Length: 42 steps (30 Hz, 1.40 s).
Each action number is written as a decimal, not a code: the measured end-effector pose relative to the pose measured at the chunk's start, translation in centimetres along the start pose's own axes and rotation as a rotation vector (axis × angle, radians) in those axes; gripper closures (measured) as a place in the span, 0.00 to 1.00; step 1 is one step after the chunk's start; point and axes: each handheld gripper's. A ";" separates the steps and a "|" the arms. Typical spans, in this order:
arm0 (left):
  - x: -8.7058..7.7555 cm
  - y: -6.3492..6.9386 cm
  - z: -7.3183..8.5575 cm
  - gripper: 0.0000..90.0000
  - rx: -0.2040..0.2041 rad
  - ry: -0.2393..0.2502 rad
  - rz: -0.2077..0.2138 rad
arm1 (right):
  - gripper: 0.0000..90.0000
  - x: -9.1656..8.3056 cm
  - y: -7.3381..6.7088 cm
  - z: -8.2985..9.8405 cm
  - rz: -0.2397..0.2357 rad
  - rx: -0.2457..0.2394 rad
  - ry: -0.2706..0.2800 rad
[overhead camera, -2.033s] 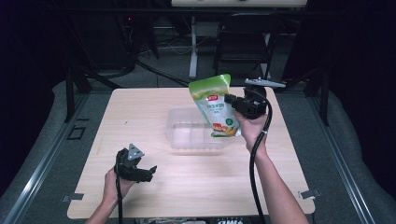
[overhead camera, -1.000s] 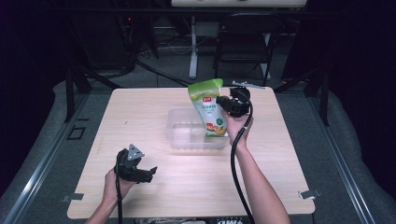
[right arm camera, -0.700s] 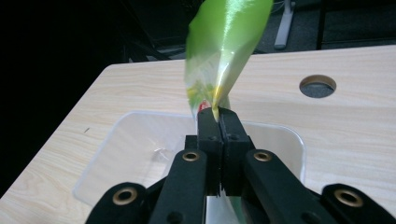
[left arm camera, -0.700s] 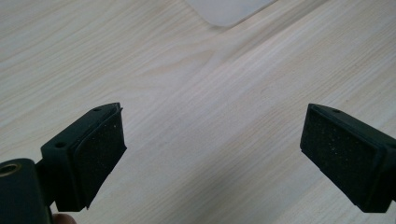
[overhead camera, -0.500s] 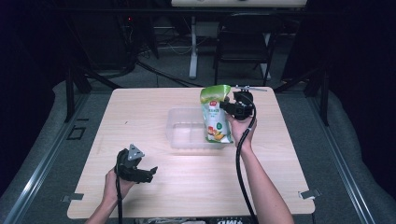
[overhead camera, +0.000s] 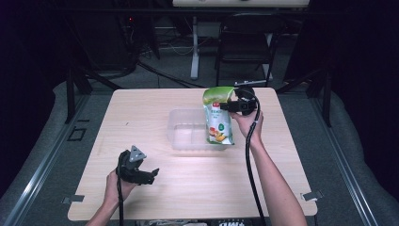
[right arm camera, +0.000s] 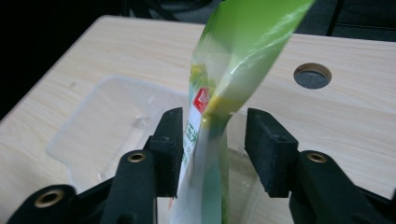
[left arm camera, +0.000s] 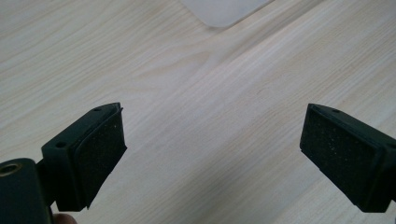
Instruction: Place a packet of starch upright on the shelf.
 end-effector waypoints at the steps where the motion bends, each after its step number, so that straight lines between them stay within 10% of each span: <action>1: 0.0 0.0 0.0 0.07 0.001 0.000 0.000 | 0.59 0.2 0.0 -0.3 -0.006 -0.013 -0.022; 7: 0.0 -0.1 0.1 0.07 -0.002 -0.008 0.004 | 0.57 1.6 0.1 -1.6 -0.019 -0.046 -0.095; 17: 0.0 -0.2 0.2 0.07 0.000 -0.008 0.006 | 0.92 2.3 0.8 -2.0 -0.083 0.014 -0.125; 30: -0.1 -0.2 0.2 0.08 0.003 -0.006 0.003 | 0.99 1.0 0.1 -0.3 -0.165 0.122 -0.021; 42: -0.1 -0.1 0.1 0.08 0.005 -0.001 -0.004 | 0.99 -1.1 -1.3 0.8 -0.190 0.108 0.083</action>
Point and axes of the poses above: each handheld gripper's, and its own axes: x roughly forward along the jaws, z roughly out of its underside, y roughly to its right, and after that the axes turned 7 degrees about -y, right-handed
